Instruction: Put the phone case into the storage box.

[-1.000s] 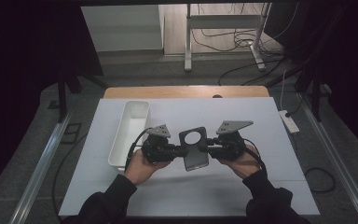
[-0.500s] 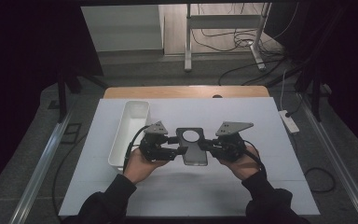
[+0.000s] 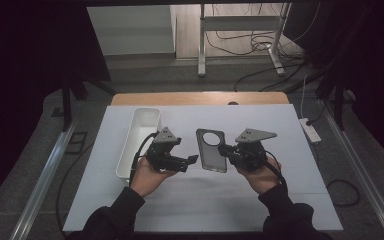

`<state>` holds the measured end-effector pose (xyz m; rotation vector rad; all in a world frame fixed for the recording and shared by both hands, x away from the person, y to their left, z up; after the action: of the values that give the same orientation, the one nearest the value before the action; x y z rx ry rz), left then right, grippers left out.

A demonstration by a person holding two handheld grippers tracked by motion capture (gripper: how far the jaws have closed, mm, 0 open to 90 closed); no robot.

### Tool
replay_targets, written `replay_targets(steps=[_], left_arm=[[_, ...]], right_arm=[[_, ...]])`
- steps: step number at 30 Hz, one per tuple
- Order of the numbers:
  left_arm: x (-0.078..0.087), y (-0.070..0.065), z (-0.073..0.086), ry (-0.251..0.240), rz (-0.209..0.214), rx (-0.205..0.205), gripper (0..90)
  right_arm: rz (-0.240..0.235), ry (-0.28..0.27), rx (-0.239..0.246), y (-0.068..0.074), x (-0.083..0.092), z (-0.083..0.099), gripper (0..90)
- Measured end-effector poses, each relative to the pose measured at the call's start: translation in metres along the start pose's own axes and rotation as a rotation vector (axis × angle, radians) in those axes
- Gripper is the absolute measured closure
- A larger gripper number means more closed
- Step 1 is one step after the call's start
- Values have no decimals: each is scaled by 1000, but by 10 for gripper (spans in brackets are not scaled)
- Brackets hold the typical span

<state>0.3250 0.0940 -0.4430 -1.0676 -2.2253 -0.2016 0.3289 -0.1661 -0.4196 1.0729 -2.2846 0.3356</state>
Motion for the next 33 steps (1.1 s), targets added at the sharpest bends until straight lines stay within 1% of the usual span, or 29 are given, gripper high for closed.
replay_targets(steps=[1, 3, 5, 6, 8, 12, 14, 18, 20, 27, 33], left_arm=[[0, 0, 1, 3, -9, 1, 153], [-1, 0, 1, 9, -9, 0, 233], [-1, 0, 2, 10, -9, 4, 257], [-1, 0, 3, 8, -5, 10, 307], [0, 0, 3, 1, -6, 16, 356], [1, 0, 4, -9, 10, 34, 467], [1, -1, 4, -12, 17, 41, 508], [0, -2, 4, -14, 11, 41, 601], [0, -2, 4, -11, 17, 43, 630], [-2, -2, 4, 3, 20, 45, 769], [-1, -1, 4, -2, 24, 49, 813]], right_arm=[[6, 0, -8, 1, 0, 0, 817], [19, -1, -24, 2, -1, 0, 817], [21, -2, -29, 4, -2, 1, 817], [25, -2, -26, 5, -3, 1, 817], [33, -1, -26, 8, -4, 1, 817], [31, 1, -29, 14, -7, 0, 817], [31, -2, -27, 16, -9, 0, 817], [29, -6, -23, 21, -10, 0, 817], [27, -6, -26, 22, -11, 0, 816], [25, -14, -30, 26, -12, -1, 817], [27, -14, -33, 28, -13, -1, 816]])
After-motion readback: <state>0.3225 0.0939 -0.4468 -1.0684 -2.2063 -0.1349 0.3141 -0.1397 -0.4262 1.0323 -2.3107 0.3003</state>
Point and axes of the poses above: each handheld gripper's, and its own axes: x roughly backward along the jaws, z roughly out of its underside, y roughly to its left, the point moved 1 cm from there along -x, roughly forward along the jaws, and after that the axes turned 4 degrees about y, right-handed, at the moved point
